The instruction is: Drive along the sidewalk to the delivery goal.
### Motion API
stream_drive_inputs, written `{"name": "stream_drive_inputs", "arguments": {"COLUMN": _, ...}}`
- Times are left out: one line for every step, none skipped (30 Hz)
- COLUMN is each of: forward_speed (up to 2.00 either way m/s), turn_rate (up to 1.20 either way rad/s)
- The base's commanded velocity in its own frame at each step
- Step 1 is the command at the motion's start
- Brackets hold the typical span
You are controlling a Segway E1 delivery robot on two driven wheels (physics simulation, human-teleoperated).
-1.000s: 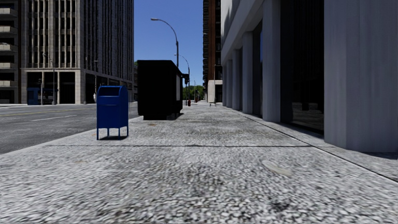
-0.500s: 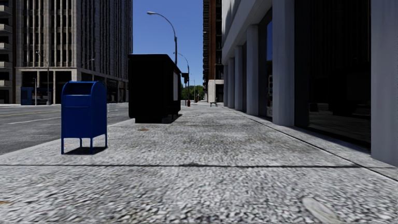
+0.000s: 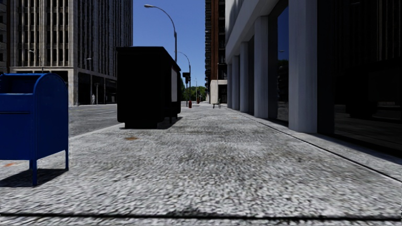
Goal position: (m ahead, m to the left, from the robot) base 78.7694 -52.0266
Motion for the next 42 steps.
{"name": "stream_drive_inputs", "arguments": {"forward_speed": 1.98, "turn_rate": 0.0}}
{"name": "stream_drive_inputs", "arguments": {"forward_speed": 1.98, "turn_rate": 0.0}}
{"name": "stream_drive_inputs", "arguments": {"forward_speed": 1.98, "turn_rate": 0.0}}
{"name": "stream_drive_inputs", "arguments": {"forward_speed": 1.98, "turn_rate": 0.0}}
{"name": "stream_drive_inputs", "arguments": {"forward_speed": 1.98, "turn_rate": 0.0}}
{"name": "stream_drive_inputs", "arguments": {"forward_speed": 1.98, "turn_rate": 0.0}}
{"name": "stream_drive_inputs", "arguments": {"forward_speed": 1.98, "turn_rate": 0.0}}
{"name": "stream_drive_inputs", "arguments": {"forward_speed": 1.98, "turn_rate": 0.0}}
{"name": "stream_drive_inputs", "arguments": {"forward_speed": 1.98, "turn_rate": 0.0}}
{"name": "stream_drive_inputs", "arguments": {"forward_speed": 1.98, "turn_rate": 0.0}}
{"name": "stream_drive_inputs", "arguments": {"forward_speed": 1.98, "turn_rate": 0.0}}
{"name": "stream_drive_inputs", "arguments": {"forward_speed": 1.98, "turn_rate": 0.0}}
{"name": "stream_drive_inputs", "arguments": {"forward_speed": 1.98, "turn_rate": 0.0}}
{"name": "stream_drive_inputs", "arguments": {"forward_speed": 1.98, "turn_rate": 0.0}}
{"name": "stream_drive_inputs", "arguments": {"forward_speed": 1.98, "turn_rate": 0.0}}
{"name": "stream_drive_inputs", "arguments": {"forward_speed": 1.98, "turn_rate": 0.0}}
{"name": "stream_drive_inputs", "arguments": {"forward_speed": 1.97, "turn_rate": 0.0}}
{"name": "stream_drive_inputs", "arguments": {"forward_speed": 1.97, "turn_rate": 0.0}}
{"name": "stream_drive_inputs", "arguments": {"forward_speed": 1.97, "turn_rate": 0.0}}
{"name": "stream_drive_inputs", "arguments": {"forward_speed": 1.96, "turn_rate": 0.0}}
{"name": "stream_drive_inputs", "arguments": {"forward_speed": 1.96, "turn_rate": 0.0}}
{"name": "stream_drive_inputs", "arguments": {"forward_speed": 1.96, "turn_rate": 0.0}}
{"name": "stream_drive_inputs", "arguments": {"forward_speed": 1.96, "turn_rate": 0.0}}
{"name": "stream_drive_inputs", "arguments": {"forward_speed": 1.96, "turn_rate": 0.0}}
{"name": "stream_drive_inputs", "arguments": {"forward_speed": 1.96, "turn_rate": 0.0}}
{"name": "stream_drive_inputs", "arguments": {"forward_speed": 1.96, "turn_rate": 0.0}}
{"name": "stream_drive_inputs", "arguments": {"forward_speed": 1.96, "turn_rate": 0.0}}
{"name": "stream_drive_inputs", "arguments": {"forward_speed": 1.96, "turn_rate": 0.0}}
{"name": "stream_drive_inputs", "arguments": {"forward_speed": 1.96, "turn_rate": 0.0}}
{"name": "stream_drive_inputs", "arguments": {"forward_speed": 1.96, "turn_rate": 0.0}}
{"name": "stream_drive_inputs", "arguments": {"forward_speed": 1.96, "turn_rate": 0.0}}
{"name": "stream_drive_inputs", "arguments": {"forward_speed": 1.96, "turn_rate": 0.0}}
{"name": "stream_drive_inputs", "arguments": {"forward_speed": 1.95, "turn_rate": 0.0}}
{"name": "stream_drive_inputs", "arguments": {"forward_speed": 1.95, "turn_rate": 0.0}}
{"name": "stream_drive_inputs", "arguments": {"forward_speed": 1.95, "turn_rate": 0.0}}
{"name": "stream_drive_inputs", "arguments": {"forward_speed": 1.95, "turn_rate": 0.0}}
{"name": "stream_drive_inputs", "arguments": {"forward_speed": 1.95, "turn_rate": 0.0}}
{"name": "stream_drive_inputs", "arguments": {"forward_speed": 1.95, "turn_rate": 0.0}}
{"name": "stream_drive_inputs", "arguments": {"forward_speed": 1.95, "turn_rate": 0.0}}
{"name": "stream_drive_inputs", "arguments": {"forward_speed": 1.95, "turn_rate": 0.0}}
{"name": "stream_drive_inputs", "arguments": {"forward_speed": 1.95, "turn_rate": 0.0}}
{"name": "stream_drive_inputs", "arguments": {"forward_speed": 1.95, "turn_rate": 0.0}}
